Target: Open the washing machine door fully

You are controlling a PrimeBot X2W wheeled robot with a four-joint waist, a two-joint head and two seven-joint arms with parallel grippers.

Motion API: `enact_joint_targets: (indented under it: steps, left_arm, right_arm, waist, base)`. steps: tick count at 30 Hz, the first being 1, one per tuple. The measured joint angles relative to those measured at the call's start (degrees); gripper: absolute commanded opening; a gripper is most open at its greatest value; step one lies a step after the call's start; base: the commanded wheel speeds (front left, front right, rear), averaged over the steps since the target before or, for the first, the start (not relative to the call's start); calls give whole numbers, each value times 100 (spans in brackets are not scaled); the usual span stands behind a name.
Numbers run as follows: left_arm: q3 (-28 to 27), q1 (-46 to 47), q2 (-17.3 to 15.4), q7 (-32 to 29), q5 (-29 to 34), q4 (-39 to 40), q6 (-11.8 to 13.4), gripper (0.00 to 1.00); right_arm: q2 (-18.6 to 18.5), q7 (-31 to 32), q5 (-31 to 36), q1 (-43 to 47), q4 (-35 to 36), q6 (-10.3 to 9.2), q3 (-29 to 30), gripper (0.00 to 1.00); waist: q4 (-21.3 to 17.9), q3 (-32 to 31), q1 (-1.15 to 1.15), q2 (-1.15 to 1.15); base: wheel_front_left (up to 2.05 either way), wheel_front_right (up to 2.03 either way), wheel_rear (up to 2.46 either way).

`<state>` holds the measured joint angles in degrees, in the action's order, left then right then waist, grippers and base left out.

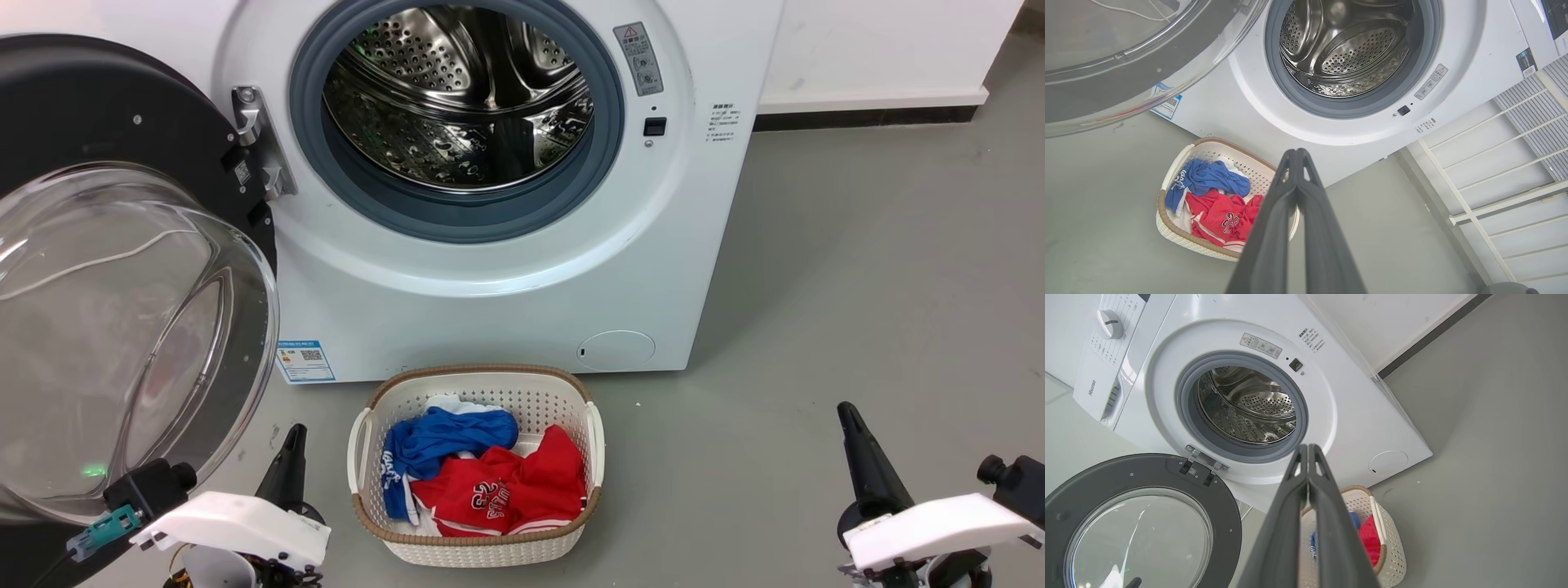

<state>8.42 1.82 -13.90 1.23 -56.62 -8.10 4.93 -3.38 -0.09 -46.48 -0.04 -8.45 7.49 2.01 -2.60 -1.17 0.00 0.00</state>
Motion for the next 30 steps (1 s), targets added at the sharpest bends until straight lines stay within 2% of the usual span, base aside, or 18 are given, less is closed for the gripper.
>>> enact_joint_targets:
  steps: [30]
  left_arm:
    - [-616, 171, 445, -308, -1585, -250, -544, 0]
  right_arm:
    - [-12, 246, -2022, -246, -241, -1, 142, 0]
  waist:
    - [91, 47, 0, 0]
  base:
    - [0, 0, 0]
